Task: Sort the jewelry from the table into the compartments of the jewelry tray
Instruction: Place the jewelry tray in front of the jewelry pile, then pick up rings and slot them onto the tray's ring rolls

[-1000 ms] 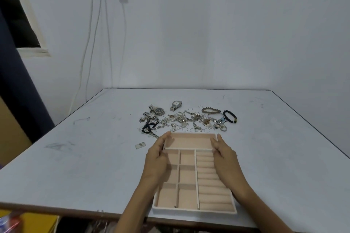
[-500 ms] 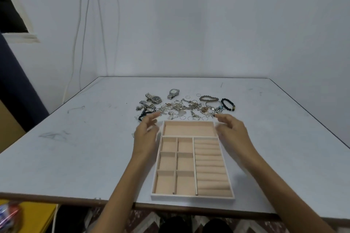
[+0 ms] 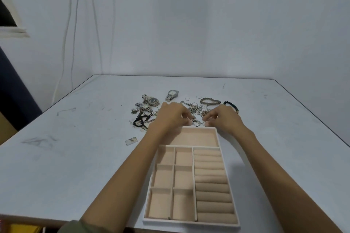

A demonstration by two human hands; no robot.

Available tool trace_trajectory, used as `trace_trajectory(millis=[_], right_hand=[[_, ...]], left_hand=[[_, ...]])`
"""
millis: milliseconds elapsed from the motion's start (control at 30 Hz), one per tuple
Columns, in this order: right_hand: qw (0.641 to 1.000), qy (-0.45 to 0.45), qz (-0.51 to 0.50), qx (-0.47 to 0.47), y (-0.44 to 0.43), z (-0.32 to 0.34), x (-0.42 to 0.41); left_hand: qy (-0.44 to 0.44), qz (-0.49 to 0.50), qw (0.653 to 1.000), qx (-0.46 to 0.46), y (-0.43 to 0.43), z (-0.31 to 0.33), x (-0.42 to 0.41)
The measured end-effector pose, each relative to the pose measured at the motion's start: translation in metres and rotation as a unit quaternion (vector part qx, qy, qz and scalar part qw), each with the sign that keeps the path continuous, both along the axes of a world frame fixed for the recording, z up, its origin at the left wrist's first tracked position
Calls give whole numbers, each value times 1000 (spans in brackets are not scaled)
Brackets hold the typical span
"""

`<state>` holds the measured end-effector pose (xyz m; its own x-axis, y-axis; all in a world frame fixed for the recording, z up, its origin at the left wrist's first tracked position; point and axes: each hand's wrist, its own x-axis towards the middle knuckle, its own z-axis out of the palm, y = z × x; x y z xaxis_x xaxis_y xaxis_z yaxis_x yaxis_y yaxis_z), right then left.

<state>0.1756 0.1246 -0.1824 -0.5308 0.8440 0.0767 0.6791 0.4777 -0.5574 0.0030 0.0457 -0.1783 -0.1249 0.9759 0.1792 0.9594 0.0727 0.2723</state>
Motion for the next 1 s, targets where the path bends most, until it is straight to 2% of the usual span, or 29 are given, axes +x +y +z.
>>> trace_trajectory(millis=[133, 300, 500, 767, 1000], right_hand=[[999, -33, 10, 29, 2, -1, -2], [994, -105, 29, 6, 6, 5, -7], [982, -188, 27, 19, 8, 4, -16], [970, -197, -5, 145, -10, 13, -17], [966, -251, 22, 62, -9, 17, -19]], left_hand=[[70, 4, 998, 1, 5, 5, 2], [50, 17, 998, 23, -3, 8, 0], [-83, 47, 985, 145, -36, 6, -3], [-202, -7, 972, 121, -72, 6, 24], [-245, -36, 965, 84, -86, 2, 47]])
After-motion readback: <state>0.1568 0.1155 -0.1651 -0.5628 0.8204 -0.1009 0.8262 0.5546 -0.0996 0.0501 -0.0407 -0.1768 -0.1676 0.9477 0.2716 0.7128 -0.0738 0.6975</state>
